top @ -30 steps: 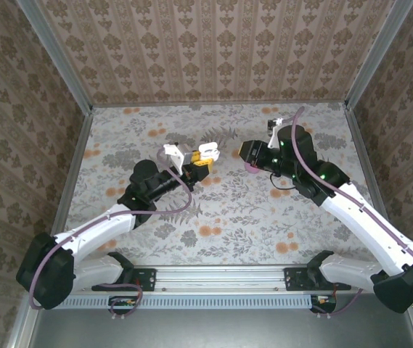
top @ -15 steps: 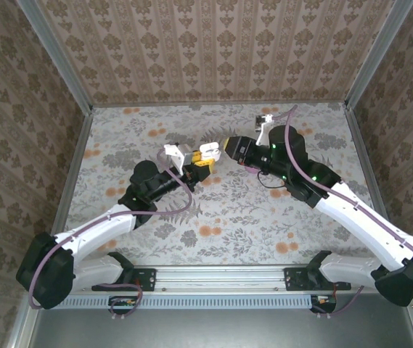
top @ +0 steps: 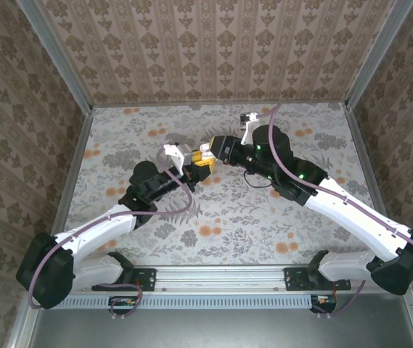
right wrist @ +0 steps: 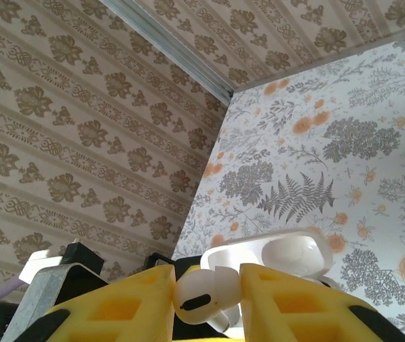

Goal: Insert the wireless bluetooth earbuds into the charging case

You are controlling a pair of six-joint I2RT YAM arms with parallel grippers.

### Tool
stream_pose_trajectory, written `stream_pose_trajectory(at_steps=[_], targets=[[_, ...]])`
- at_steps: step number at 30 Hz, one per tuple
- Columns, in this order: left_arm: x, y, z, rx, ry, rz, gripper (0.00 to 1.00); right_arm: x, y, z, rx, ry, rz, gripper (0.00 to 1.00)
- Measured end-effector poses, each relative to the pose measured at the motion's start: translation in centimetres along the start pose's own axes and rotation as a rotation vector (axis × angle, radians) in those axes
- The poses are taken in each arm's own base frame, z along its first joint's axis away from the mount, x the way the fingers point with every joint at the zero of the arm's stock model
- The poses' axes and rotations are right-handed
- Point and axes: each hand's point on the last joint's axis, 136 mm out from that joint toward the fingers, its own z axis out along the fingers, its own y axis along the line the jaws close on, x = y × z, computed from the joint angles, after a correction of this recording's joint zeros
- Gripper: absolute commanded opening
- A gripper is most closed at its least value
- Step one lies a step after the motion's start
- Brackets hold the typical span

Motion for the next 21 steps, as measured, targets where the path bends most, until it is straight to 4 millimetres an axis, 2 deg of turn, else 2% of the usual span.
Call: stream_pose_trajectory(at_steps=[10, 21], targets=[[-0.1, -0.2, 0.1, 0.004, -0.007, 0.003, 0.25, 1.3, 0.1, 1.6, 0.035, 0.032, -0.051, 0.31], [-0.1, -0.3, 0.1, 0.001, -0.007, 0.002, 0.25, 2.0, -0.6, 1.7, 0.073, 0.055, -0.079, 0.31]])
